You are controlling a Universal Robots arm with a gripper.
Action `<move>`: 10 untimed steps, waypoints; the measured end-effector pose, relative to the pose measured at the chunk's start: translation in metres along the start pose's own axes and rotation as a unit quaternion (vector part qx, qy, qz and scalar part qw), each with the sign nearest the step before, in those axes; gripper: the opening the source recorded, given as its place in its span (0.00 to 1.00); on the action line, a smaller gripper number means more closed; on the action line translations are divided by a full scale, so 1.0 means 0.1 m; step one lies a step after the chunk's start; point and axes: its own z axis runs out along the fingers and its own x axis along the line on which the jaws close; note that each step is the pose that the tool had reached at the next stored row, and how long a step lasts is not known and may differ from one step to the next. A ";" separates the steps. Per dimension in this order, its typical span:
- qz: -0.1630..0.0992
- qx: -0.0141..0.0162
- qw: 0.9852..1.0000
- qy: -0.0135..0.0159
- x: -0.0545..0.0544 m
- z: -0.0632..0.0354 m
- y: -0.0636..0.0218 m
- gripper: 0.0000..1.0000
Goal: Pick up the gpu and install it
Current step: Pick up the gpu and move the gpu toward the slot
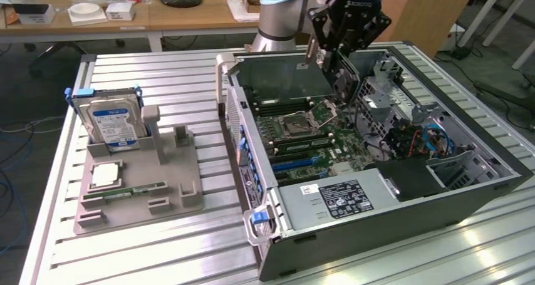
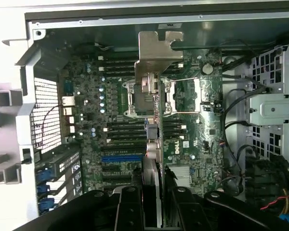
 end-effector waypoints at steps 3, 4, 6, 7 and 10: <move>0.000 0.000 1.000 0.000 -0.10 -0.001 0.007 0.28; 0.000 -0.001 1.000 0.000 -0.13 -0.002 0.009 0.28; 0.000 -0.001 1.000 0.000 -0.18 0.001 0.013 0.28; 0.000 -0.001 1.000 0.000 -0.19 0.002 0.013 0.28; 0.000 -0.001 1.000 0.000 -0.19 0.002 0.013 0.28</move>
